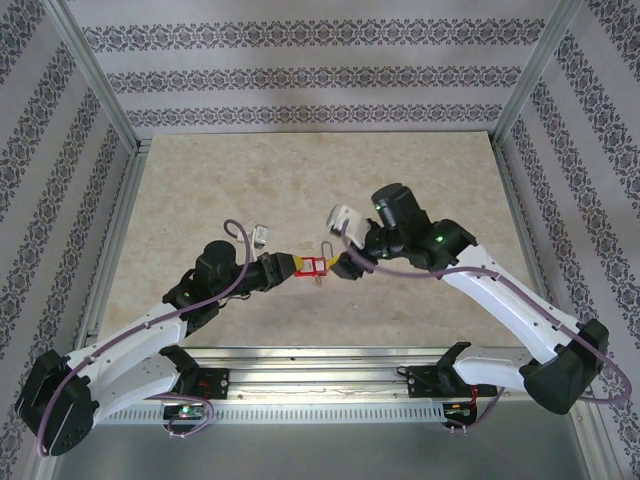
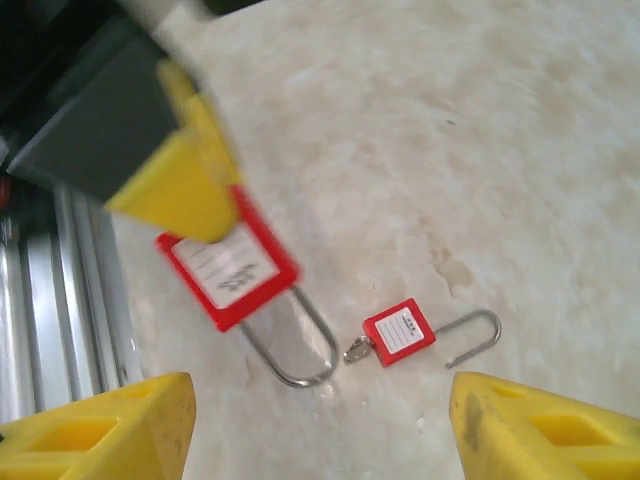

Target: Unlock with the key

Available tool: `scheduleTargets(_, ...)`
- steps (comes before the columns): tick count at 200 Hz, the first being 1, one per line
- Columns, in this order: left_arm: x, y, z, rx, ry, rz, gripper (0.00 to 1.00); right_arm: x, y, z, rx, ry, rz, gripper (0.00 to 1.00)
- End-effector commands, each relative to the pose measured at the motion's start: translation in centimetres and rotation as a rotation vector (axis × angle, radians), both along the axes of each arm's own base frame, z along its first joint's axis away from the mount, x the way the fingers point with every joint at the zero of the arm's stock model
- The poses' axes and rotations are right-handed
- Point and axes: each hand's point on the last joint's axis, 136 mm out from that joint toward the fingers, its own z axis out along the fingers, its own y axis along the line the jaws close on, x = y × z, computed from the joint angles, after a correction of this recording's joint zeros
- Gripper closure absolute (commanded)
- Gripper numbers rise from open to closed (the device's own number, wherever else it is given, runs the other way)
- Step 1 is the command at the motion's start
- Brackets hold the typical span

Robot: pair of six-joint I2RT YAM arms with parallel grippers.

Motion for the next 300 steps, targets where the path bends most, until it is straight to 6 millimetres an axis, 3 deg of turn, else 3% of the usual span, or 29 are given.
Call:
scheduleTargets(1,0.3,0.6,2.8,-0.072,-0.117,-0.007,0.92,2.2,-0.2,0.3,0.207,0.3,-0.265,0.39)
scheduleTargets(18,0.8,1.0,3.3,-0.086,-0.132,0.006,0.93,2.8,-0.3,-0.9,0.306,0.506,-0.355,0.44)
scheduleTargets(45,1.3,1.0,4.4,-0.123,-0.17,0.004,0.94,3.4,0.9,-2.8,0.436,0.674,-0.418,0.46)
scheduleTargets(125,2.1,1.1,5.1,-0.141,-0.185,0.018,0.95,2.9,2.5,-5.0,0.58,0.773,-0.406,0.51)
scheduleTargets(190,2.0,1.1,4.6,-0.128,-0.173,0.015,0.96,2.5,3.5,-4.0,0.643,0.77,-0.355,0.54)
scheduleTargets(256,2.1,1.2,3.9,-0.107,-0.167,0.02,0.97,2.5,1.8,-3.8,0.668,0.752,-0.398,0.54)
scheduleTargets(300,2.2,1.2,3.6,-0.098,-0.16,0.024,0.98,2.4,1.8,-3.0,0.694,0.743,-0.376,0.52)
